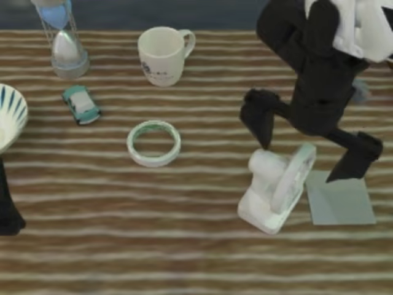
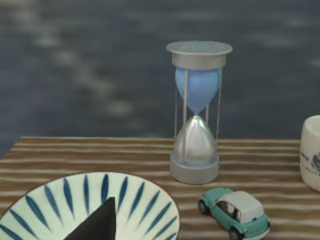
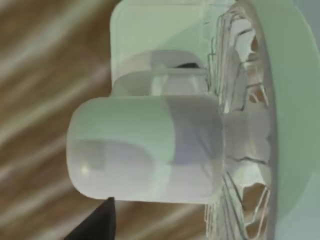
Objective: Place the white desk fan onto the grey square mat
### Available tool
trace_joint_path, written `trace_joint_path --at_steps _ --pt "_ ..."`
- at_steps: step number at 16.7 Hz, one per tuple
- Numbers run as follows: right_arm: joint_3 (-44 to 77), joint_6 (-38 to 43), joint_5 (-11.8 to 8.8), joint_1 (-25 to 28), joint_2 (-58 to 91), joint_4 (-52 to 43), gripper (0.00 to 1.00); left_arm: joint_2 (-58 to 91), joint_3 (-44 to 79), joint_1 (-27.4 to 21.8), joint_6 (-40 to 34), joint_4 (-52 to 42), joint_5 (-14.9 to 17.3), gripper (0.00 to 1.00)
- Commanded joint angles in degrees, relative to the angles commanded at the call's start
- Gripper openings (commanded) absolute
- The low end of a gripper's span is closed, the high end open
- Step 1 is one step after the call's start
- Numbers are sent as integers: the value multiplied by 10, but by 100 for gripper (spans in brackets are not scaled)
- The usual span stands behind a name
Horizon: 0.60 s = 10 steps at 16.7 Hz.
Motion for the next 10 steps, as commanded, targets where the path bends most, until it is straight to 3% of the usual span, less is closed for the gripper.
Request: trace_joint_path --at_steps 6,10 --pt "-30 2 0 1 3 31 100 0 0 0 0 0 0 100" --pt "-30 2 0 1 3 31 70 0 0 0 0 0 0 100"
